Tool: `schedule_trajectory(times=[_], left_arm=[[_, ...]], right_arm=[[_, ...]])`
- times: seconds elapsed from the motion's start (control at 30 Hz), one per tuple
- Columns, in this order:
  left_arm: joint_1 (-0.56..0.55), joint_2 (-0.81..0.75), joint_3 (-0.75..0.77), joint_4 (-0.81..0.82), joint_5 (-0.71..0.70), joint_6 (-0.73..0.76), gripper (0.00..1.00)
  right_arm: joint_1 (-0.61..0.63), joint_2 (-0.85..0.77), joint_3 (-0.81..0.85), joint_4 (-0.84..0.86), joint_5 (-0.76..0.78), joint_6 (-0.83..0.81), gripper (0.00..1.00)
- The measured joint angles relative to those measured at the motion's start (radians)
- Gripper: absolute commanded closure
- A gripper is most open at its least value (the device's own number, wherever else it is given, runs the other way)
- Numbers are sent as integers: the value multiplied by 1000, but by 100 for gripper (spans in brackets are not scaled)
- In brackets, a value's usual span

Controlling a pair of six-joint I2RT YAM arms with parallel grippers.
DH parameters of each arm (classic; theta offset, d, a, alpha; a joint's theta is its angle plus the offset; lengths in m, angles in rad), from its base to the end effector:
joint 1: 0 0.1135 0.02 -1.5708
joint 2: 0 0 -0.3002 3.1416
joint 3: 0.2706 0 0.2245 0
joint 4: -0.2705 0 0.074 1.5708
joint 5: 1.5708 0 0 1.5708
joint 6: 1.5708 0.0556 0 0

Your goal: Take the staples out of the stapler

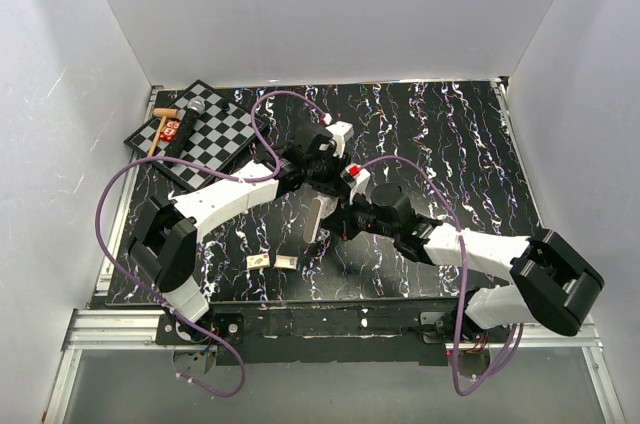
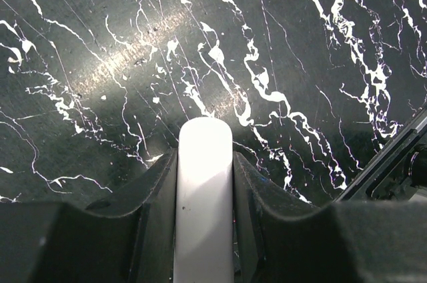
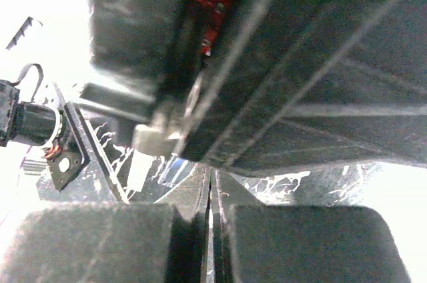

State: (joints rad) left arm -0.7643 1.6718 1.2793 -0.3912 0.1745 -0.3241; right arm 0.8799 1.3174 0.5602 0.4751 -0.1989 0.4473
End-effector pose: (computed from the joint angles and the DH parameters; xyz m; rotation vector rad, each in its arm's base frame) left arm 0.2563 -0.2591 0.2940 0.6244 2.3815 -0.7131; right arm 0.1614 0.2125 0.2634 -0.5734 1.9136 1.0786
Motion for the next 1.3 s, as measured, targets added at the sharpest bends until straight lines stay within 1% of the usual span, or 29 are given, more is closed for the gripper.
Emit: schedule_trajectory(times=[0.17,0.27,0.37,0.4,0.5,0.53,0.63,0.7,0.8,0.93,1.07,1.2,1.3], left_arm=[[2,0,5,1,-10,10,100],[2,0,5,-1,-8,9,100],[8,0,5,4,-15,3,100],[8,0,5,9,-14,3,100],[3,0,5,7,-7,3,100],[3,0,5,5,-8,3,100],[14,0,5,3,-26,3,100],[12,0,6,8,-19,6,100],[9,-4,10,-6,-5,10,100],[13,-4,15,2,-25,11,100],[16,-14,16,-5,-9,13,100],[13,-19,16,3,-8,18,100],[13,-27,16,2,0,18,100]], right_arm=[[-7,17,0,-5,4,-3,99],[15,13,4,-16,42,-10,99],[-28,40,8,8,-15,8,99],[-33,41,9,2,-8,8,99],[3,15,9,-21,37,-3,99],[5,18,6,-6,29,2,99],[-58,86,5,66,-44,44,99],[-60,88,7,12,-12,45,99],[-13,43,14,-69,48,55,99],[-38,80,25,-33,14,49,99],[9,38,50,-128,114,48,99],[-11,42,50,-114,87,29,99],[-2,8,50,-148,115,3,99]])
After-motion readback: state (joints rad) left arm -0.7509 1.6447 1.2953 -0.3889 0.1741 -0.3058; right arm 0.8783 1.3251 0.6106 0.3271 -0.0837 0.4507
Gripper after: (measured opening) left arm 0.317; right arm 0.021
